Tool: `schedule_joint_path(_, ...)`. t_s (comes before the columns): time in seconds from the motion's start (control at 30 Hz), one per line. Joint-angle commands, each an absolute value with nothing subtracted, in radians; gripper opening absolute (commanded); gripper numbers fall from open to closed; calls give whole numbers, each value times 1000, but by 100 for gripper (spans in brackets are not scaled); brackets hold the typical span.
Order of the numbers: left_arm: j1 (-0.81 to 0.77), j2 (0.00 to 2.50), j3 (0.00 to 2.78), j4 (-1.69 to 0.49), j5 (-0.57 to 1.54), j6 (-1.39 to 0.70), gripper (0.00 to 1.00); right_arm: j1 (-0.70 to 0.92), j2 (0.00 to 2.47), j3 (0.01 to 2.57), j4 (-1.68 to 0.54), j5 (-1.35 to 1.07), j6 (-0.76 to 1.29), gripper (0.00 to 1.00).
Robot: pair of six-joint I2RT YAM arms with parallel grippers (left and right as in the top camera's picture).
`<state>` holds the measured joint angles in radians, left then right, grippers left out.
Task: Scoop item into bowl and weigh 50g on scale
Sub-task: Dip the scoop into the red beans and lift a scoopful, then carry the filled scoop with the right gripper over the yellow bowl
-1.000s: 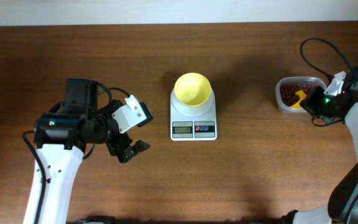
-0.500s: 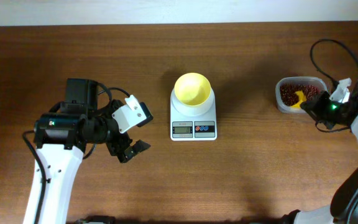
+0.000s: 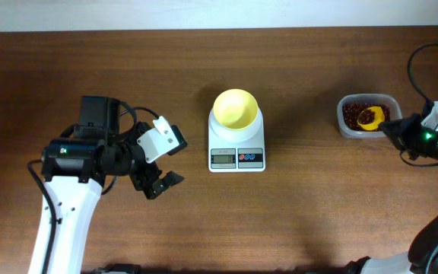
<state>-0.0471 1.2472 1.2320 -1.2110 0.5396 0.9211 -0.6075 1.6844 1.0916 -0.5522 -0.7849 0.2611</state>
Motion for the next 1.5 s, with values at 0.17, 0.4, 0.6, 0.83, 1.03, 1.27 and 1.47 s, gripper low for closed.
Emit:
schedule_joint_path(0.17, -41, 1232, 1227, -1212, 557, 933, 99, -637, 1691, 1081, -549, -884, 240, 4)
schedule_joint_path(0.4, -41, 1232, 1227, -1212, 557, 933, 99, -637, 1691, 1081, -549, -941, 241, 4)
schedule_joint_path(0.6, -41, 1232, 1227, -1212, 557, 933, 99, -637, 1691, 1081, -540, -1011, 241, 4)
schedule_joint_path(0.83, -41, 1232, 1227, -1212, 557, 933, 99, -634, 1691, 1081, -533, -1108, 243, 4)
schedule_joint_path(1.03, -41, 1232, 1227, -1212, 557, 933, 99, -619, 1691, 1081, -533, -1178, 244, 4)
schedule_joint_path(1.27, -41, 1232, 1227, -1212, 557, 933, 99, -464, 1691, 1081, -487, -1179, 334, 4)
schedule_joint_path(1.47, -41, 1232, 1227, -1212, 557, 933, 99, -294, 1691, 1081, -290, -1179, 497, 4)
